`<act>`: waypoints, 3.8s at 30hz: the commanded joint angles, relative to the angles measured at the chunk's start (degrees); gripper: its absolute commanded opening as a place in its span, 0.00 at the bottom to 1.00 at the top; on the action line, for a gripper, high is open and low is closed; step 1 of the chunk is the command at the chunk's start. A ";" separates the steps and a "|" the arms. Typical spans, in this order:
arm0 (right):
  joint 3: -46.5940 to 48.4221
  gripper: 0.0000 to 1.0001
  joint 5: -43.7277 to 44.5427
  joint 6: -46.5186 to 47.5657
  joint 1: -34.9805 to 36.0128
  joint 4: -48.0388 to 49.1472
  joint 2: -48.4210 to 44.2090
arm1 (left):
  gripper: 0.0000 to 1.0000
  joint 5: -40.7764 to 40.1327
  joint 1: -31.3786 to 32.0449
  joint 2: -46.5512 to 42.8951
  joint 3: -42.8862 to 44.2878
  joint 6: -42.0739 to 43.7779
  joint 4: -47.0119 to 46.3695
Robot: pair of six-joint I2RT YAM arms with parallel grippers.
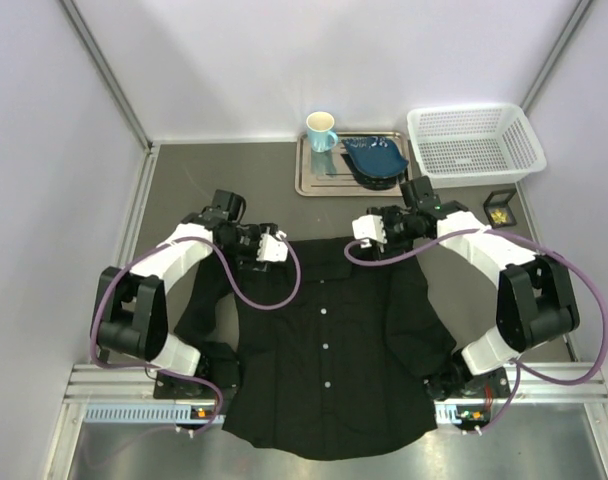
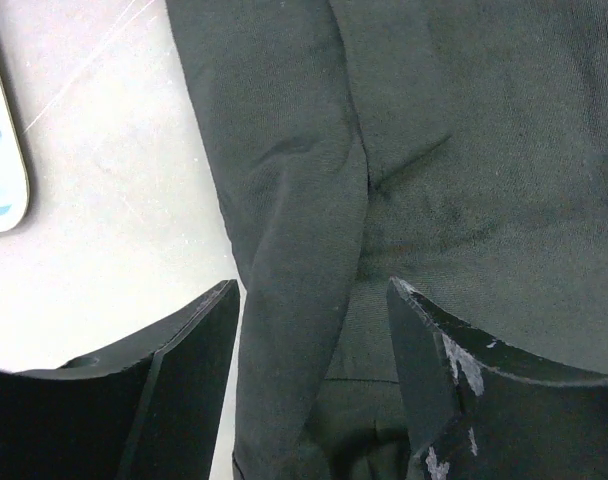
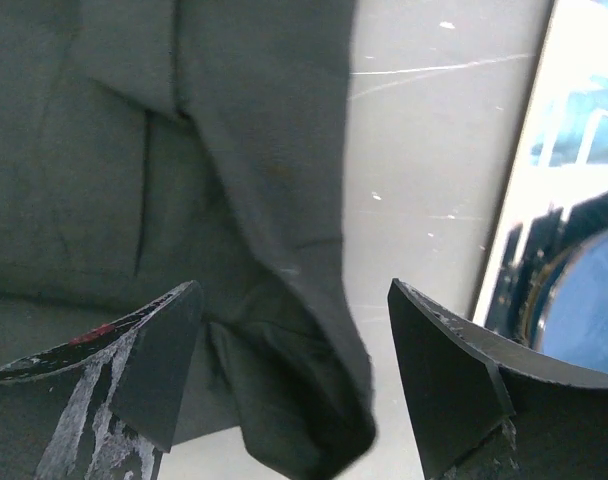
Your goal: Pin the brooch onto the clothing
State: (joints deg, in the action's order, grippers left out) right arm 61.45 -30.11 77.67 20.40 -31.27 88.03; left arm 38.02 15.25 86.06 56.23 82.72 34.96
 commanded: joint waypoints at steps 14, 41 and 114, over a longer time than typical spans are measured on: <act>-0.55 0.31 1.37 2.77 2.27 8.41 4.52 | 0.33 -4.18 4.79 2.35 -3.32 -0.08 -13.69; 43.22 0.00 6.20 -38.37 -7.31 -5.21 35.27 | 0.00 -0.93 -5.40 38.04 42.12 -51.95 -8.86; -3.09 0.24 12.70 -41.72 -17.68 -34.12 14.63 | 0.77 -7.43 -19.55 12.38 22.79 -56.00 4.51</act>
State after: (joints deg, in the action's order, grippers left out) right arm 58.72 -15.79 37.06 2.57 -67.11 102.91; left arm 30.52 -4.08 100.82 79.75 25.56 41.50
